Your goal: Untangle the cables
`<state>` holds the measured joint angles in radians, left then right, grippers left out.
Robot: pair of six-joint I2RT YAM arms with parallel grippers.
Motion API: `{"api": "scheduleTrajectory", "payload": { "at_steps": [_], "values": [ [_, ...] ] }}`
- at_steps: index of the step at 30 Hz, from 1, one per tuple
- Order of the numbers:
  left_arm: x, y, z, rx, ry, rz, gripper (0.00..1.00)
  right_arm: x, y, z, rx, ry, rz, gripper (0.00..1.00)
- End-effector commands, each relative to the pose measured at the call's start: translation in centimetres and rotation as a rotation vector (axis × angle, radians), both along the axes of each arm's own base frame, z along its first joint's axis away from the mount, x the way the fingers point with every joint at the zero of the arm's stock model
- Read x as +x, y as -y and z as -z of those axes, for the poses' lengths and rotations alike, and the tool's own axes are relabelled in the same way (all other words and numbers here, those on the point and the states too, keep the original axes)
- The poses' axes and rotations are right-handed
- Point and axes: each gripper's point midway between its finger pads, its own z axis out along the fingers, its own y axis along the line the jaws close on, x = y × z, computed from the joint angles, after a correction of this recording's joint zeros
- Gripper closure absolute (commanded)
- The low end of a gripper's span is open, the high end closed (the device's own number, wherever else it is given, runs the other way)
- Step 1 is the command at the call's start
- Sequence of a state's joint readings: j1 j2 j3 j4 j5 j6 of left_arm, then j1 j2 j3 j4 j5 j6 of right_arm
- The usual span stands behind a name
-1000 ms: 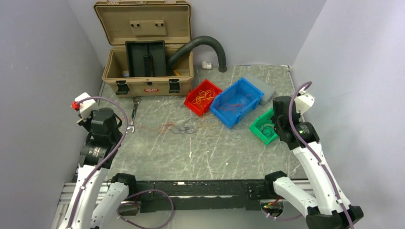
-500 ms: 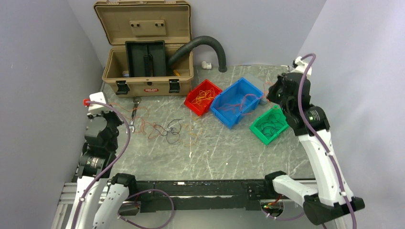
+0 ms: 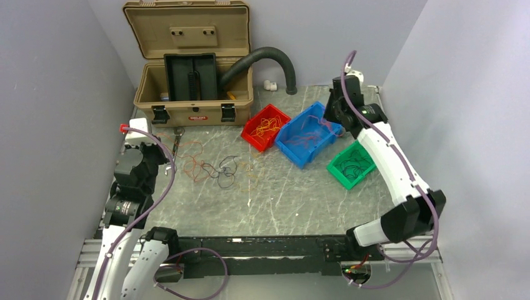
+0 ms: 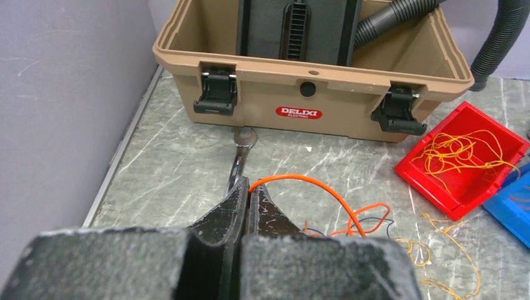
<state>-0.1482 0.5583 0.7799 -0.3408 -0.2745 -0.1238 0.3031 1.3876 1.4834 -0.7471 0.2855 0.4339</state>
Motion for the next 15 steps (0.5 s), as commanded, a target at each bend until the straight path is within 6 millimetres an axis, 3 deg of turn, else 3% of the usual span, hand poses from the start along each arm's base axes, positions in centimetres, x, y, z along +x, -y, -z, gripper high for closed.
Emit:
{"api": "scheduleTrajectory", "payload": {
  "at_steps": [1,8,12,13,15],
  "values": [
    [0.1,0.8,-2.4,-0.010,0.067,0.050,1.00,3.1,-2.3,0.6,0.008,0.025,-0.019,1.00],
    [0.0,1.2,-2.4,-0.015,0.066,0.069,1.00,5.4,-2.8,6.8,-0.057,-0.114,0.029,1.00],
    [0.1,1.4,-2.4,-0.018,0.066,0.080,1.00,6.3,-5.7,8.9,0.041,-0.099,-0.099,0.94],
    [0.1,1.5,-2.3,-0.018,0.062,0.084,1.00,6.4,-6.4,9.2,0.065,-0.103,-0.135,0.84],
    [0.2,1.7,-2.3,-0.019,0.059,0.096,1.00,6.3,-6.7,9.3,0.070,-0.120,-0.149,0.30]
  ]
}}
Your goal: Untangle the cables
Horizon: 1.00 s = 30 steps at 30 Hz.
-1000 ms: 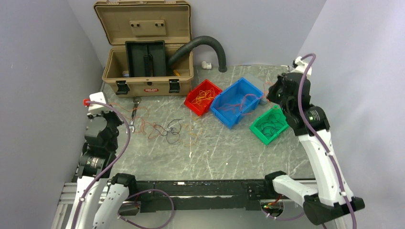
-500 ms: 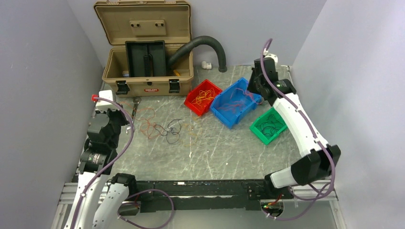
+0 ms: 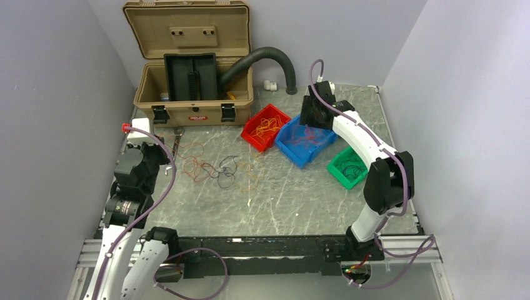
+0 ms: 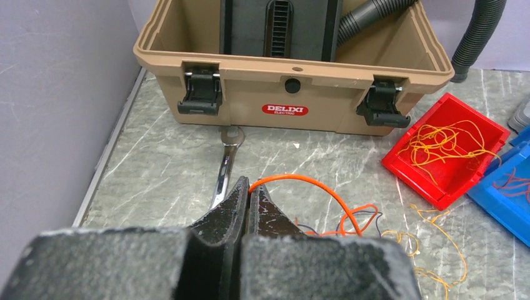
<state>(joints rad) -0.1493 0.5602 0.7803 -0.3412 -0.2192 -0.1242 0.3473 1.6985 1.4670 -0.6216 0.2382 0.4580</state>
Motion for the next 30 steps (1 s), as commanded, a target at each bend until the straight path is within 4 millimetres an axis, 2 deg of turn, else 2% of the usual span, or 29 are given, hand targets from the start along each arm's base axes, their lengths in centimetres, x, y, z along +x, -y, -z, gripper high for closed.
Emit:
{"api": "scheduleTrajectory", "payload": {
  "at_steps": [1,2,3,6,8,11,14,18,21,23,30],
  "values": [
    [0.1,0.9,-2.4,-0.016,0.060,0.046,1.00,1.4,-2.3,-2.2,0.091,0.082,-0.081,0.15],
    [0.1,1.0,-2.4,-0.017,0.061,0.052,1.00,0.9,-2.3,-2.5,0.086,0.094,-0.089,0.10],
    [0.0,1.1,-2.4,-0.018,0.063,0.058,1.00,0.5,-2.6,-3.1,0.086,0.124,-0.107,0.09],
    [0.0,1.3,-2.5,-0.021,0.068,0.069,1.00,-1.5,-4.2,-5.9,0.085,0.209,-0.203,0.09],
    [-0.1,1.3,-2.7,-0.022,0.073,0.073,1.00,-3.1,-6.1,-6.2,0.061,0.208,-0.275,0.09],
    [-0.1,1.4,-2.7,-0.024,0.071,0.078,1.00,-6.3,-11.1,-5.2,0.098,0.179,-0.446,0.09],
    [-0.1,1.4,-2.7,-0.024,0.072,0.077,1.00,-9.5,-16.5,-3.1,0.179,0.151,-0.590,0.10],
    [-0.2,1.2,-2.7,-0.021,0.075,0.065,1.00,-11.1,-20.8,-0.4,0.173,0.111,-0.629,0.11],
    [-0.3,1.0,-2.8,-0.020,0.077,0.054,1.00,-11.0,-21.4,2.7,0.058,0.044,-0.523,0.08],
    [-0.3,0.9,-2.8,-0.018,0.077,0.053,1.00,-11.4,-21.7,4.1,0.029,0.017,-0.493,0.01],
    [-0.3,0.9,-2.8,-0.019,0.077,0.050,1.00,-11.9,-21.6,8.3,-0.009,-0.031,-0.492,0.00]
  ]
}}
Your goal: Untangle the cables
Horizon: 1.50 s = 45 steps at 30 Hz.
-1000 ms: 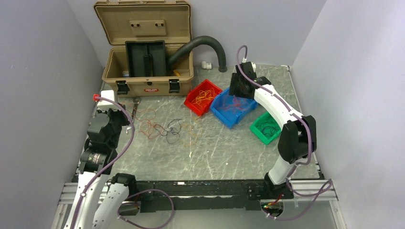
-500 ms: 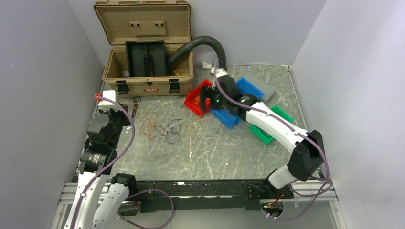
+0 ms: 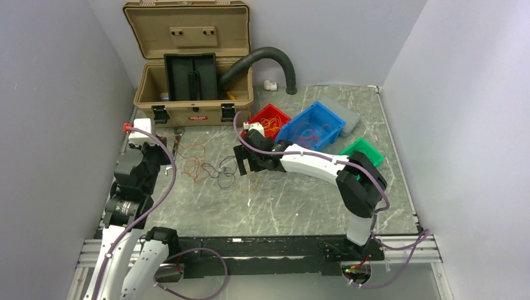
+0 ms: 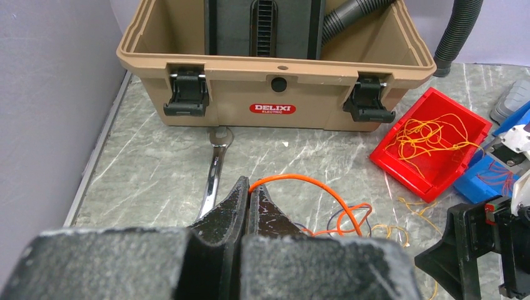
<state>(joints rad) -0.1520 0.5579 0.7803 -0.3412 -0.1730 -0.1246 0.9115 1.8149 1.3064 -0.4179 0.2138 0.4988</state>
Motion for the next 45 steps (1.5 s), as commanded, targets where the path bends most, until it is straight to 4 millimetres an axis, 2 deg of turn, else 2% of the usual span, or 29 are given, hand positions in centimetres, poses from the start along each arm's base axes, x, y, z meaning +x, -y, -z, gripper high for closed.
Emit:
{"api": "scheduleTrajectory", "payload": {
  "at_steps": [1,8,12,14,18,21,23,24,28,31,33,39,45],
  "values": [
    [-0.3,0.1,-2.7,-0.014,0.074,0.003,1.00,1.6,-0.1,0.4,-0.012,0.044,0.048,0.00],
    [-0.2,-0.1,-2.5,-0.009,0.066,-0.005,1.00,2.4,-0.3,4.1,-0.085,-0.032,-0.024,0.00],
    [-0.2,-0.2,-2.5,-0.006,0.067,-0.011,1.00,2.4,-1.2,4.3,-0.023,-0.064,-0.066,0.01],
    [-0.2,-0.2,-2.5,-0.005,0.068,-0.012,1.00,2.3,-1.3,4.5,-0.029,-0.073,-0.072,0.14],
    [-0.2,-0.2,-2.5,-0.005,0.065,-0.013,1.00,2.8,0.2,5.4,-0.138,-0.060,-0.031,0.51],
    [-0.2,-0.2,-2.5,-0.006,0.066,-0.011,1.00,2.6,1.0,5.5,-0.174,-0.049,-0.031,0.71],
    [-0.1,-0.2,-2.5,-0.006,0.065,-0.011,1.00,2.5,1.1,5.2,-0.170,-0.050,-0.036,0.96],
    [-0.1,-0.2,-2.5,-0.005,0.064,-0.011,1.00,2.5,1.1,4.9,-0.170,-0.049,-0.034,1.00],
    [-0.2,-0.3,-2.5,-0.003,0.065,-0.016,1.00,2.5,1.0,2.1,-0.127,-0.018,-0.032,1.00],
    [-0.2,-0.4,-2.5,-0.003,0.066,-0.022,1.00,2.0,1.3,-1.2,-0.074,0.023,-0.041,1.00],
    [-0.1,-0.5,-2.5,-0.002,0.063,-0.027,1.00,1.7,2.2,-3.6,-0.066,0.056,-0.035,1.00],
    [0.3,-1.3,-1.8,0.001,0.031,-0.076,1.00,0.7,7.8,-9.8,-0.099,0.155,0.046,1.00],
    [1.3,-0.6,-0.4,0.010,-0.047,-0.050,0.99,-0.8,13.4,-15.0,-0.045,0.217,0.137,1.00]
  ]
}}
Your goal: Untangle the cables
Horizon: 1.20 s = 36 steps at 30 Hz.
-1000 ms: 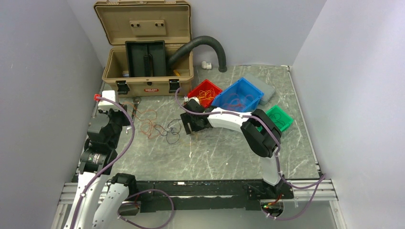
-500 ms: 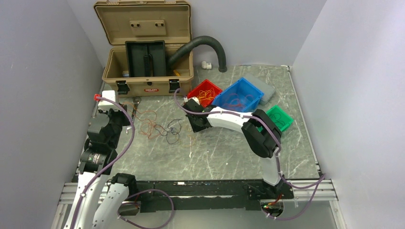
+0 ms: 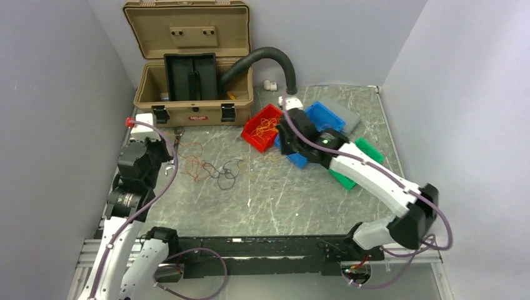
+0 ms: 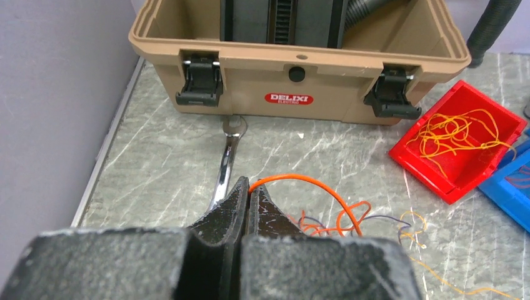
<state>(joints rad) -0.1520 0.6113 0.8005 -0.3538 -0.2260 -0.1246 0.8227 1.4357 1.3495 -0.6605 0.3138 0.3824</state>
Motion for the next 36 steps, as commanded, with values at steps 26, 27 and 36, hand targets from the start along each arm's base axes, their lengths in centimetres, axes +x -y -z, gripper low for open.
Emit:
{"api": "scheduleTrajectory", "payload": {
  "at_steps": [26,27,36],
  "values": [
    [-1.7,19.1,17.4,0.089,-0.785,0.565,0.13,-7.0,4.2,7.7,0.050,-0.265,-0.081,0.98],
    [-1.5,19.3,18.1,0.109,-0.799,0.559,0.13,-7.1,4.2,7.8,0.052,-0.266,-0.081,0.98],
    [-0.5,21.7,23.3,0.131,-0.864,0.527,0.16,-7.2,4.3,7.5,0.071,-0.252,-0.073,0.97]
  ]
}}
